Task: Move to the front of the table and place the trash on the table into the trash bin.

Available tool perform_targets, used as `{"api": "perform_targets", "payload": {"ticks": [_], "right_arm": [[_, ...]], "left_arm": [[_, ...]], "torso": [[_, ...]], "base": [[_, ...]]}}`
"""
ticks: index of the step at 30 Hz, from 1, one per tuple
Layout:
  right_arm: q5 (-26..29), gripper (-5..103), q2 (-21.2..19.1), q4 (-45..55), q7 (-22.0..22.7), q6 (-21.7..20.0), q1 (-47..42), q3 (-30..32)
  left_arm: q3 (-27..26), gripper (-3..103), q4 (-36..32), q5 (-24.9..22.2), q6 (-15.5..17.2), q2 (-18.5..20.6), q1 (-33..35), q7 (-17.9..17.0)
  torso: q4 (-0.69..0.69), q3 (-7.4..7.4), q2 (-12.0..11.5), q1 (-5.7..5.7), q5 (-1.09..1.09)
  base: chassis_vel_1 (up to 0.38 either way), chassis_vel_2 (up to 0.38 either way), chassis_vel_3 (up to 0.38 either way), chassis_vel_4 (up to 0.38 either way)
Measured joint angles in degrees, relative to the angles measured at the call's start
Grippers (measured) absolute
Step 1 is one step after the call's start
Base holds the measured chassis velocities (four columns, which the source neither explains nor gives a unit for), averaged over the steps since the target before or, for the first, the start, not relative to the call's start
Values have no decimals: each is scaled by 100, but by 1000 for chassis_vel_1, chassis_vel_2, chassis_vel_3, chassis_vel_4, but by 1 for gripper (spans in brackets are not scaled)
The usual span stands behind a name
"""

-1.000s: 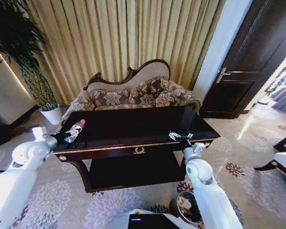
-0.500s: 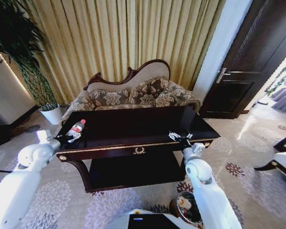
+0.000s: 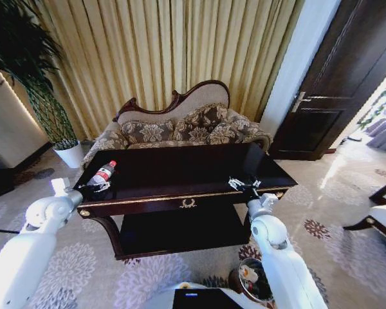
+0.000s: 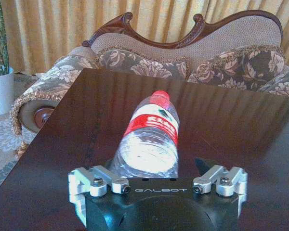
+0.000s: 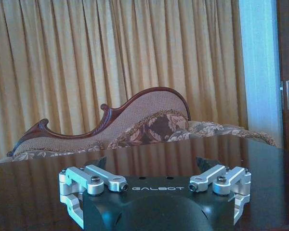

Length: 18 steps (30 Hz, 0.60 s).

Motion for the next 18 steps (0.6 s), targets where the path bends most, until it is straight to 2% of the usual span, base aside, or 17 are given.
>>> {"api": "perform_targets", "payload": {"ticks": [2,3,6,8,9,11,18], "right_arm": [[-10,100,0,3,0,8,-17,2],[-10,100,0,3,0,8,-17,2],[-14,100,-2,9,0,23,-25,7],[-14,100,-4,10,0,23,-25,8],[-14,100,-8,11,0,24,-25,8],[-15,100,-9,11,0,25,-25,8],[-27,100,19,16,0,29,-29,3]], "left_arm": [[-12,82,-41,-3,0,-10,28,-15],[-12,82,-41,-3,0,-10,28,-15],[-36,66,-83,-4,0,-33,61,-23],[-41,66,-88,-4,0,-36,65,-24],[-56,57,-106,-4,-1,-37,79,-24],[-67,57,-115,-4,-1,-37,86,-23],[-201,42,-272,-2,-29,-33,116,-15]], "torso": [[0,0,0,0,0],[0,0,0,0,0],[0,0,0,0,0],[0,0,0,0,0],[0,0,0,0,0],[0,0,0,0,1],[0,0,0,0,0]], "base": [[0,0,0,0],[0,0,0,0],[0,0,0,0],[0,0,0,0],[0,0,0,0],[0,0,0,0],[0,0,0,0]]}}
